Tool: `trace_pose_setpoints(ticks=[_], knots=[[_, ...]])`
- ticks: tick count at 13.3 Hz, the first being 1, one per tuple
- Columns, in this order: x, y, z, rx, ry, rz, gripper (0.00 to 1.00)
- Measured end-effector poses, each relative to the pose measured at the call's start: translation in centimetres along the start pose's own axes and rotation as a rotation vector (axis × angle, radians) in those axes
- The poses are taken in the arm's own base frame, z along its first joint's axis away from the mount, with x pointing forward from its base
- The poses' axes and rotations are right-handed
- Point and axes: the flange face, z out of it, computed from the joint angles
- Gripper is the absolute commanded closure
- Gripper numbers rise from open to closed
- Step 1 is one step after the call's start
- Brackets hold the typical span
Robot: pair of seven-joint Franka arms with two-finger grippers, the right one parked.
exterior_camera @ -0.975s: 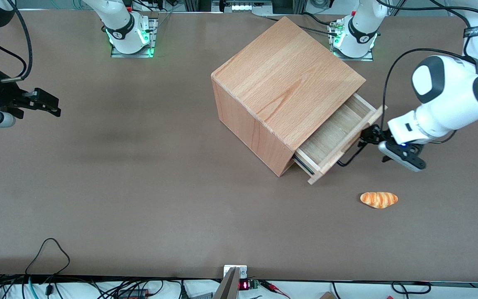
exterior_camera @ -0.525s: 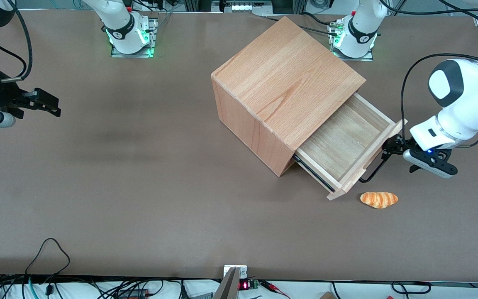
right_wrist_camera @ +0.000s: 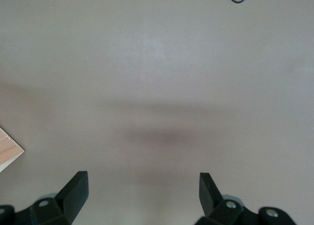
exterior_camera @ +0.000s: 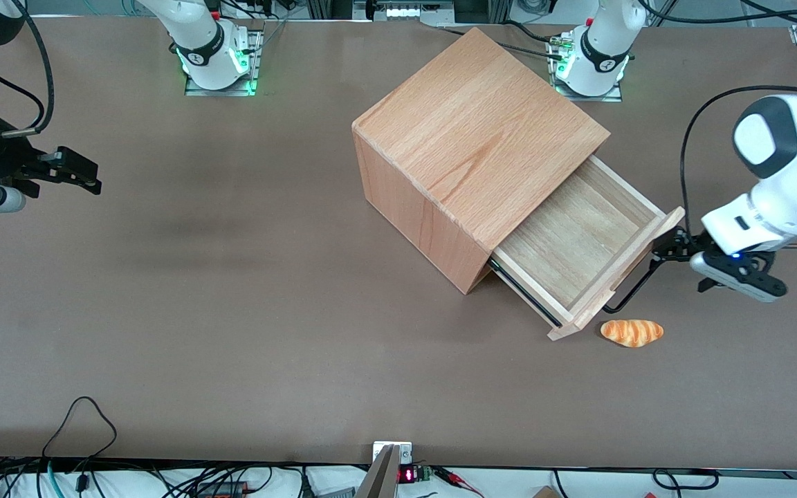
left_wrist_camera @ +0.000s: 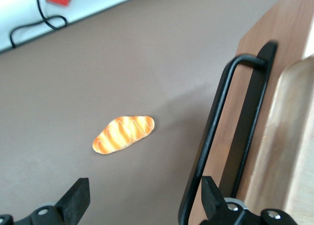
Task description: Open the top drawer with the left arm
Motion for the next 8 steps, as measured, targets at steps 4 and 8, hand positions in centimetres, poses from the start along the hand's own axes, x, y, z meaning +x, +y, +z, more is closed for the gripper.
trace_pose_setpoints(ticks=[4, 8], knots=[[0.3, 0.6, -3.6, -0.035, -0.041, -0.007, 0.00], [-1.2, 2.7, -8.9, -0.057, -0.129, -0.111, 0.00]])
